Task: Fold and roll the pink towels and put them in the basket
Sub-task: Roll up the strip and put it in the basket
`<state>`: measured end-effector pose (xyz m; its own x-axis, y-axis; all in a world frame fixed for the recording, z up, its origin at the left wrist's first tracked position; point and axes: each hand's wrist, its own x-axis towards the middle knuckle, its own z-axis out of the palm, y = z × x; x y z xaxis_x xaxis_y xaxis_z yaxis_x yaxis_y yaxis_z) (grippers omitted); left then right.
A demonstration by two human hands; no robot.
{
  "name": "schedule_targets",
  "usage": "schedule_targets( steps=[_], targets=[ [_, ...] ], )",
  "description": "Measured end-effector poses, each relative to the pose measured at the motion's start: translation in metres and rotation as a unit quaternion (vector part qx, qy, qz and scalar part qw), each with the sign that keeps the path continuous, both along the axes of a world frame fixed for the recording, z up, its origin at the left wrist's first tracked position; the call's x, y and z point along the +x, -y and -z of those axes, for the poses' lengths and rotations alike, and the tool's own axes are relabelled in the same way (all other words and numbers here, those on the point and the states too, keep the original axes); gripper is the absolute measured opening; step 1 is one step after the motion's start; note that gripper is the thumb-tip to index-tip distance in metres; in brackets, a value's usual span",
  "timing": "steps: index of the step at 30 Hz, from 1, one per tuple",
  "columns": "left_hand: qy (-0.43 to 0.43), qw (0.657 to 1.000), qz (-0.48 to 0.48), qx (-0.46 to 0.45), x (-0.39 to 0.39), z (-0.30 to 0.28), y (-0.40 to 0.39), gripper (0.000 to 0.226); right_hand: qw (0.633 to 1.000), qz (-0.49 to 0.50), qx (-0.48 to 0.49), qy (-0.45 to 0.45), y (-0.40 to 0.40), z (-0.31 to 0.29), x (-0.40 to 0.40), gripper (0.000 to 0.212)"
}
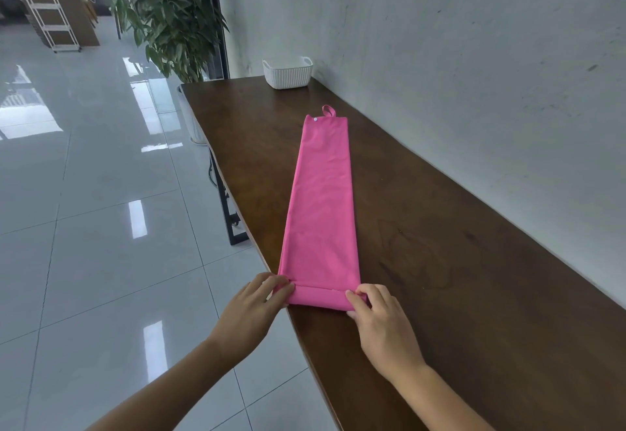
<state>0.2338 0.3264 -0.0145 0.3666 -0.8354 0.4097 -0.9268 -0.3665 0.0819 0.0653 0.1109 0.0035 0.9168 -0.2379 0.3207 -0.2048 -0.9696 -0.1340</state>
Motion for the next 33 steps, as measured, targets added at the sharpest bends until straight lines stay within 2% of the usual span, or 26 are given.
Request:
schedule_targets(
  steps=[3,6,8,11,13,17,19,21,22,24,26,27,30,31,33],
  targets=[
    [-0.055,0.998,-0.010,-0.027,0.003,-0.009,0.006,0.027,0.996,0.015,0.093,-0.005,0.004,-0.007,0.007,0.029],
    [-0.158,0.987,-0.025,-0.035,0.004,-0.017,0.008,0.047,0.979,0.040,0.201,-0.015,0.007,-0.017,0.010,0.021],
    [-0.206,0.978,-0.029,-0.031,0.004,-0.022,0.007,0.048,0.967,0.042,0.249,-0.041,0.008,-0.023,0.008,0.010],
    [-0.283,0.958,-0.046,-0.011,0.001,-0.028,0.004,0.026,0.947,0.041,0.305,-0.087,0.011,-0.028,0.005,0.001],
    [-0.341,0.937,-0.073,0.008,-0.002,-0.032,0.004,0.014,0.937,0.048,0.327,-0.113,0.012,-0.033,0.005,0.005],
    [-0.407,0.902,-0.144,0.000,-0.004,-0.042,0.014,0.014,0.911,0.079,0.376,-0.147,0.013,-0.046,0.015,0.009],
    [-0.344,0.925,-0.163,-0.016,-0.007,-0.043,0.020,0.011,0.923,0.106,0.349,-0.123,0.013,-0.047,0.020,0.010],
    [-0.232,0.959,-0.159,-0.046,-0.012,-0.038,0.023,0.005,0.954,0.110,0.273,-0.059,0.011,-0.042,0.021,0.017],
    [-0.186,0.971,-0.142,-0.047,-0.015,-0.035,0.023,0.004,0.968,0.099,0.230,-0.018,0.008,-0.037,0.019,0.020],
    [-0.093,0.990,-0.096,-0.047,-0.017,-0.026,0.021,0.015,0.988,0.055,0.131,0.055,0.000,-0.026,0.013,0.019],
    [-0.022,0.997,-0.051,-0.054,-0.016,-0.016,0.017,0.017,0.993,0.005,0.056,0.101,-0.005,-0.014,0.003,0.022],
    [-0.001,0.998,-0.036,-0.057,-0.014,-0.013,0.015,0.013,0.994,-0.012,0.034,0.105,-0.006,-0.008,-0.001,0.026],
    [-0.020,0.999,-0.038,-0.024,-0.011,-0.007,0.011,0.050,0.997,-0.016,0.007,0.071,-0.003,0.002,-0.006,0.035],
    [-0.030,0.999,-0.040,-0.016,-0.009,-0.008,0.011,0.055,0.998,-0.016,0.007,0.063,-0.001,0.004,-0.005,0.036],
    [-0.056,0.997,-0.043,-0.014,-0.005,-0.009,0.014,0.053,0.998,-0.011,0.031,0.056,0.003,0.003,0.000,0.033]
  ],
)
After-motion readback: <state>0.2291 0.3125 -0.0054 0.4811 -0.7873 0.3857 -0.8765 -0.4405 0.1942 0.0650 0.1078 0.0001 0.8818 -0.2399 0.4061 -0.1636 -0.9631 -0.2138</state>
